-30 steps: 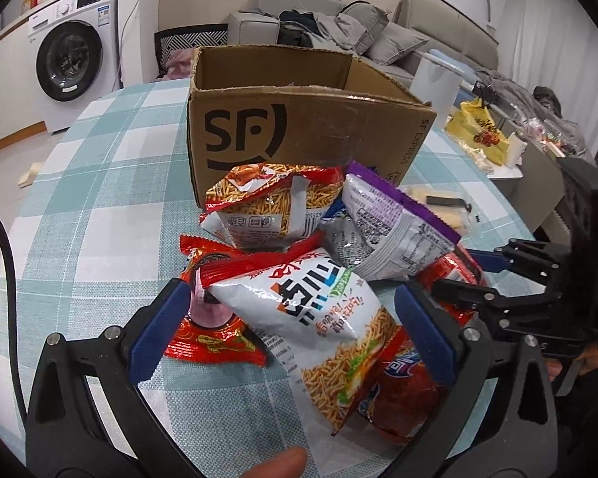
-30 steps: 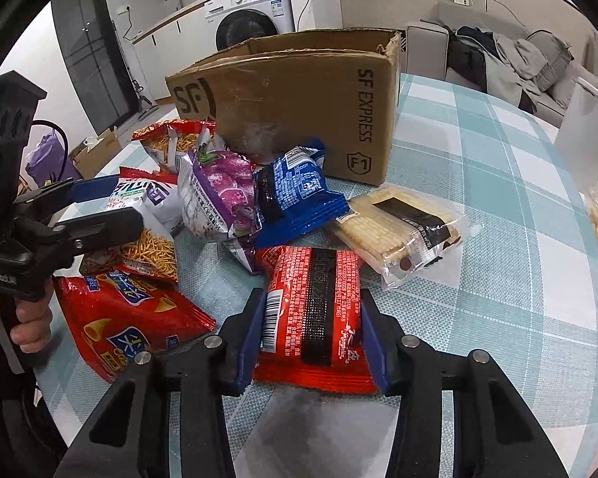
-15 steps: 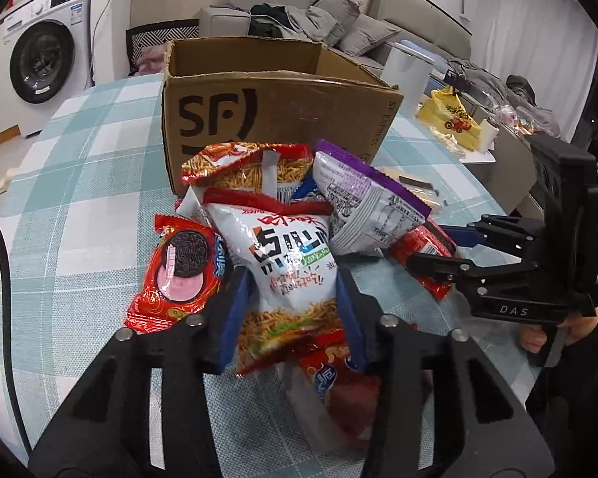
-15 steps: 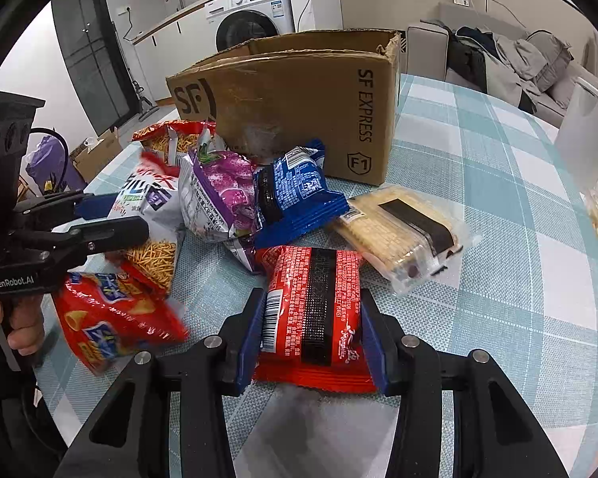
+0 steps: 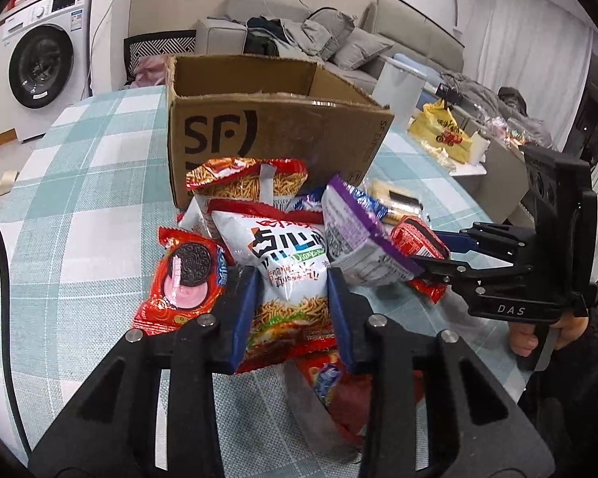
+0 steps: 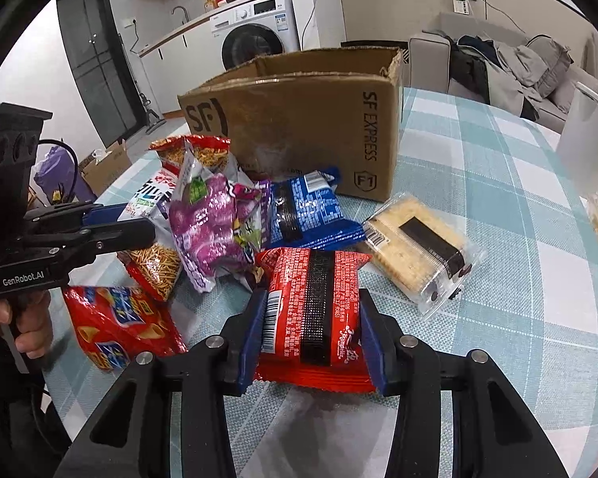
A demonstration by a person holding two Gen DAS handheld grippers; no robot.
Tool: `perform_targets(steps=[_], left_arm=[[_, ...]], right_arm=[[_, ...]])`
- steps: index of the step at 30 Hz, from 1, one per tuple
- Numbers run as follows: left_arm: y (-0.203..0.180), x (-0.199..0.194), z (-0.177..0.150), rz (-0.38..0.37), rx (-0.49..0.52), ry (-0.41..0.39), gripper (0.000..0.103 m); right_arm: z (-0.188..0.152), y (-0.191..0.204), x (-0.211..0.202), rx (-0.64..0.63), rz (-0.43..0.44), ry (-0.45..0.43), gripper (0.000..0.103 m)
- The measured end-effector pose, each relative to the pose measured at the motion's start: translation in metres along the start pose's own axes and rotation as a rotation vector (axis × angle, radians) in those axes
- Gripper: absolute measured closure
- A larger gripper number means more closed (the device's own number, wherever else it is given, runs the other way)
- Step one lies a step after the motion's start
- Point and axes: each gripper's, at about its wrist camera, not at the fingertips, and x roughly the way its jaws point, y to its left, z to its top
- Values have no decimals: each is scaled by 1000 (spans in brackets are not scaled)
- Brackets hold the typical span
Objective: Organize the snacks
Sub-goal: 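Grasp the white noodle-snack bag with blue lettering with the left tool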
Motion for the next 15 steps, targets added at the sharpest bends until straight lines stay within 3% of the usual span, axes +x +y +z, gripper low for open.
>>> perform_targets(steps=[9, 15], left_arm=[[-1, -12, 0, 0, 17, -24, 75], [2, -3, 0, 7, 3, 14, 75]], right_arm=[[3, 3, -8, 5, 29, -39, 59], [3, 2, -9, 8, 31, -40, 59]])
